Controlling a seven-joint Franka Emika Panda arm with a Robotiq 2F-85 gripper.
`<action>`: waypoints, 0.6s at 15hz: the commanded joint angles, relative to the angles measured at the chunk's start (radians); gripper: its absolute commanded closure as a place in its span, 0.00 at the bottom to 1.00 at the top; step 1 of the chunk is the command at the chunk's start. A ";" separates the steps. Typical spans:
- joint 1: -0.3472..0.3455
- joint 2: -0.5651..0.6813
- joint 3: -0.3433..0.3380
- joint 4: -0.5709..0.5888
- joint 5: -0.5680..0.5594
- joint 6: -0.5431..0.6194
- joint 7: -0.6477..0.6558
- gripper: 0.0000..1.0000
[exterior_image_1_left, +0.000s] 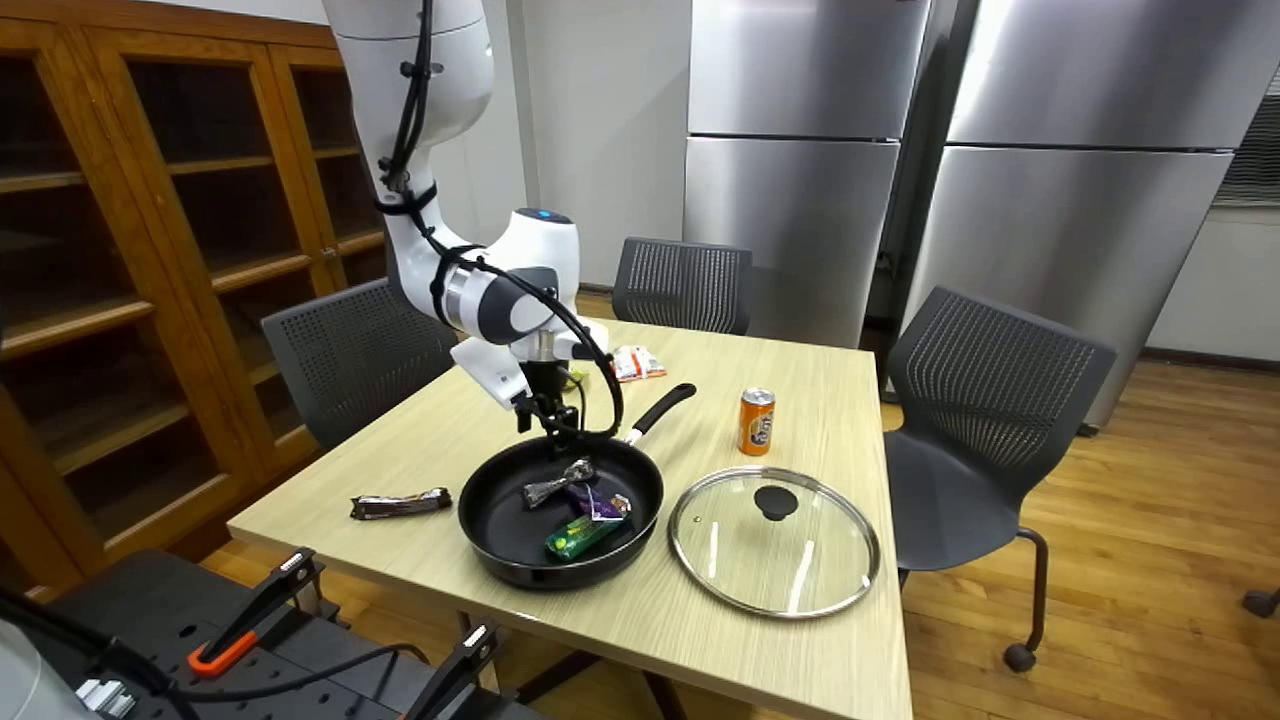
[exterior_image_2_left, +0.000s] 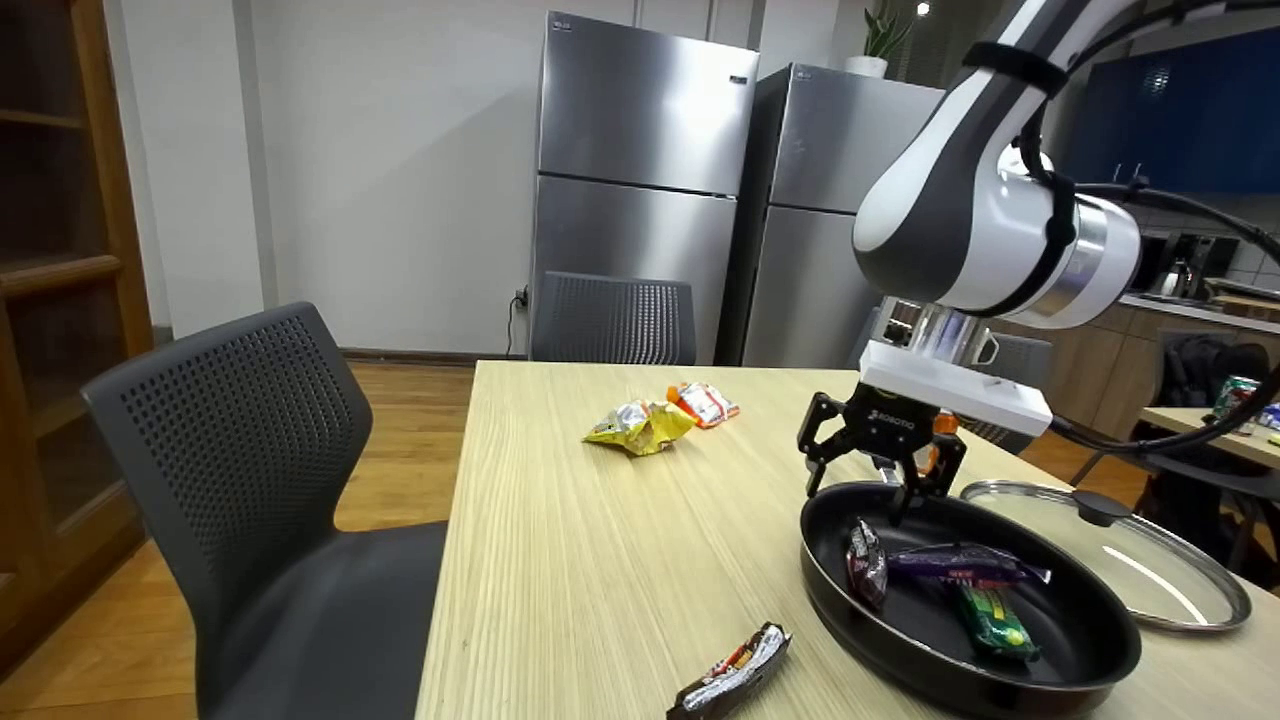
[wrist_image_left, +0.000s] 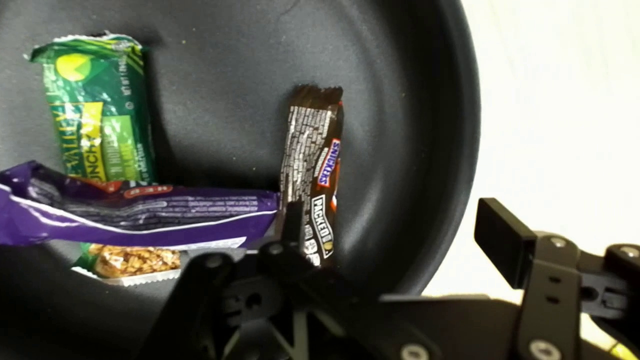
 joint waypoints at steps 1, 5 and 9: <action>0.047 -0.096 0.003 -0.087 -0.004 0.004 -0.015 0.00; 0.146 -0.140 -0.029 -0.112 -0.035 -0.021 0.017 0.00; 0.244 -0.161 -0.057 -0.118 -0.068 -0.040 0.042 0.00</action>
